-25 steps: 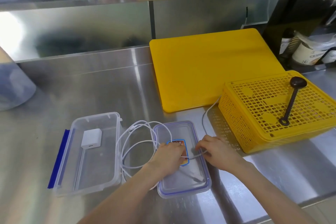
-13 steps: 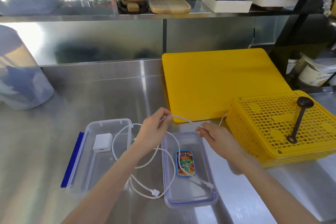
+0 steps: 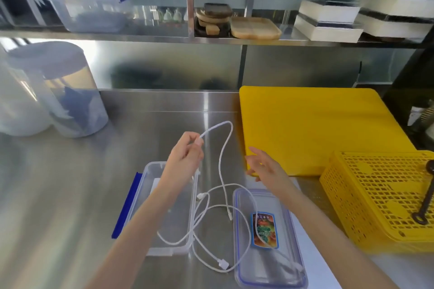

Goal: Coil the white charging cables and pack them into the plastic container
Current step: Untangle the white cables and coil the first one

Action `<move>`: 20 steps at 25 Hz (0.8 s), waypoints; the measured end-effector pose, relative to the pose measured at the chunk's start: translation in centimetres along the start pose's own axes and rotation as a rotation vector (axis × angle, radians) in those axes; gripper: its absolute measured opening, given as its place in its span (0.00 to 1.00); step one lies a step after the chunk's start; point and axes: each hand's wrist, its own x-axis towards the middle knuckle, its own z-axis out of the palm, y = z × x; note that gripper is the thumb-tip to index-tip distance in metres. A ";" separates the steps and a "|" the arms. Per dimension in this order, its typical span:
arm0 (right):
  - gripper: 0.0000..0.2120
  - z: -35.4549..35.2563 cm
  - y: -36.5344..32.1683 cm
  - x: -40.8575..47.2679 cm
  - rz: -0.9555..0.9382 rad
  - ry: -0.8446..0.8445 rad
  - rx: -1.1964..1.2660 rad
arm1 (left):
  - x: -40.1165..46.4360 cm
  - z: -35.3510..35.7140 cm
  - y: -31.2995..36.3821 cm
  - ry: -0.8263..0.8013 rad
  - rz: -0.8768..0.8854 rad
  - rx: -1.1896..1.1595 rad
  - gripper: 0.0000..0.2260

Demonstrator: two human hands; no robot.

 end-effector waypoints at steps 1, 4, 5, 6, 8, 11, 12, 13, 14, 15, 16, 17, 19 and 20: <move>0.22 0.7 -1.3 0.5 -0.015 -0.013 0.049 | -0.2 -0.1 0.1 -0.021 -0.005 -0.018 0.10; 0.22 2.5 -3.8 1.8 -0.083 0.017 0.044 | -0.6 -0.4 0.4 -0.080 -0.004 -0.055 0.10; 0.18 2.8 -4.1 2.2 -0.100 0.031 0.033 | -0.6 -0.5 0.6 -0.089 0.001 -0.060 0.10; 0.13 3.1 -4.3 2.4 -0.108 0.026 0.024 | -0.6 -0.6 0.7 -0.089 0.007 -0.065 0.11; 0.02 3.5 -4.3 2.6 -0.088 -0.033 0.020 | -0.3 -0.9 1.0 -0.062 0.020 -0.091 0.11; 0.09 3.9 -3.7 1.8 -0.027 -0.195 0.013 | 0.6 -1.5 1.2 0.000 0.039 -0.124 0.11; 0.10 4.0 -3.4 1.4 -0.013 -0.250 0.003 | 0.8 -1.6 1.2 0.017 0.040 -0.121 0.11; 0.12 4.0 -3.0 0.9 -0.008 -0.301 -0.013 | 0.9 -1.6 1.1 0.032 0.038 -0.122 0.12; 0.13 4.0 -2.8 0.4 0.000 -0.348 -0.024 | 1.0 -1.6 1.0 0.047 0.036 -0.135 0.12; 0.14 4.0 -2.6 -0.1 0.007 -0.388 -0.029 | 1.0 -1.6 0.9 0.064 0.033 -0.156 0.12; 0.14 4.0 -2.4 -0.5 0.014 -0.414 -0.025 | 1.0 -1.7 0.9 0.081 0.028 -0.179 0.12; 0.14 4.0 -2.1 -0.8 0.023 -0.425 -0.016 | 1.1 -1.7 0.8 0.102 0.019 -0.204 0.12; 0.15 3.9 -1.7 -1.5 0.032 -0.440 -0.031 | 1.2 -1.9 0.7 0.151 0.002 -0.257 0.12; 0.15 3.8 -1.5 -1.8 0.018 -0.451 -0.070 | 1.3 -2.1 0.7 0.175 0.001 -0.288 0.12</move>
